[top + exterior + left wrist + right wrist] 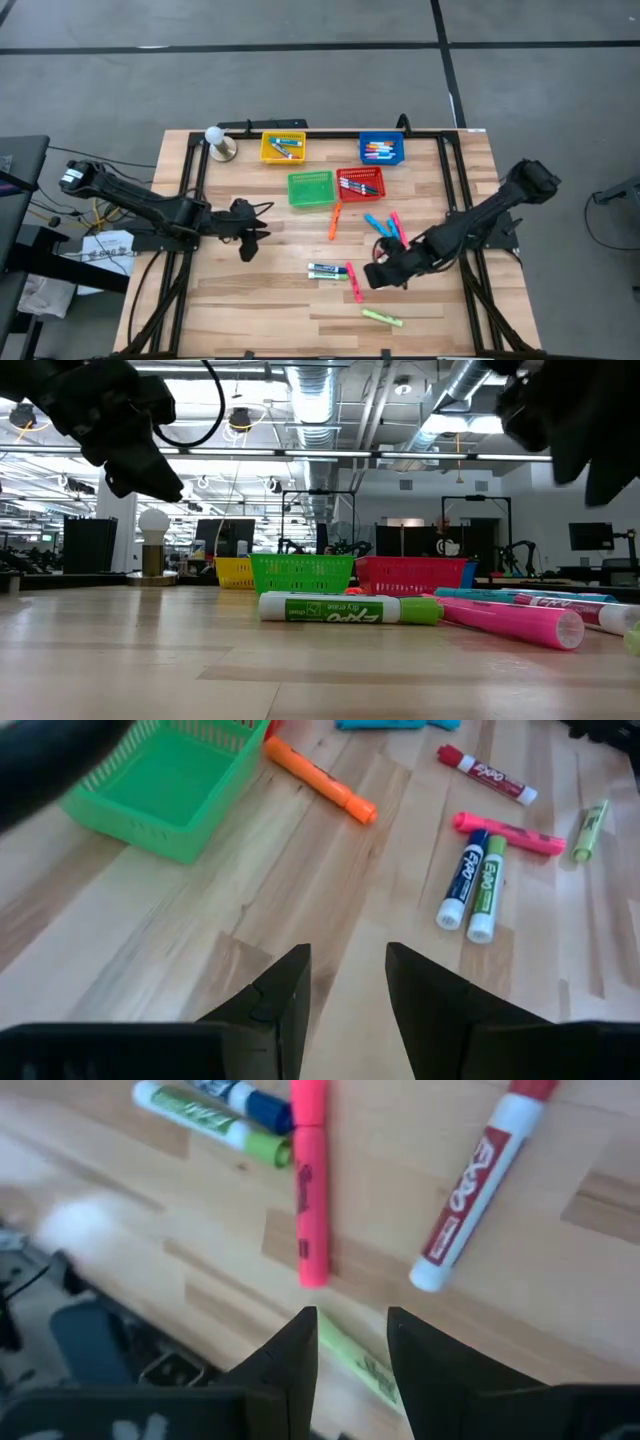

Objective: Pick & Place Markers
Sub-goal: Put the large red marker pen into the yellow bin

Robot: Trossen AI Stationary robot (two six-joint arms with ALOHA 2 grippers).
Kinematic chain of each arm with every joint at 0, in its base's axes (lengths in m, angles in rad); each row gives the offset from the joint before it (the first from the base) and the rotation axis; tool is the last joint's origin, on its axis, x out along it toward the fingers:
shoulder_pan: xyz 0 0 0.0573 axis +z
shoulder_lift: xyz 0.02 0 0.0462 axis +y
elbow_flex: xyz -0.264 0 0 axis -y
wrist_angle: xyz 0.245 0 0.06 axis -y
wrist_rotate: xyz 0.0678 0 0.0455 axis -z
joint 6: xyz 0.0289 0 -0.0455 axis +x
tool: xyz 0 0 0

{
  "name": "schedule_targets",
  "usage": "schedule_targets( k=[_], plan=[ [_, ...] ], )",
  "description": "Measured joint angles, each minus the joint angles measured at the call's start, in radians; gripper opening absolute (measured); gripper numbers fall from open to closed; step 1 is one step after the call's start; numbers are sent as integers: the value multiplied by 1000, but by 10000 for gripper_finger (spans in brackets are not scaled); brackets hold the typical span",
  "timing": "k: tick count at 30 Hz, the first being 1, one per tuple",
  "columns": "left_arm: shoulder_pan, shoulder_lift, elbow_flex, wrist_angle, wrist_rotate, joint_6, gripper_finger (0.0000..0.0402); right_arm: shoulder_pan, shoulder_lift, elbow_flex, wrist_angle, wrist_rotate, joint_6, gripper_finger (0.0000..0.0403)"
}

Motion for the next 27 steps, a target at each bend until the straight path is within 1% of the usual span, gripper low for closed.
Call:
schedule_targets(
  k=[5,9,13,18,27],
  plan=[
    [0,-6,-5,0,0,31,131,-31,96,30,-1,-11,24,113],
    [0,-6,-5,3,0,40,131,-60,132,50,-24,-55,23,113],
    [0,-6,-5,4,0,63,131,-73,131,66,-92,-63,24,113],
    [0,-6,-5,5,1,66,131,-72,122,104,-231,-63,23,113],
    [0,-6,-5,14,0,92,131,-98,154,105,-243,-65,23,113]
  ],
)
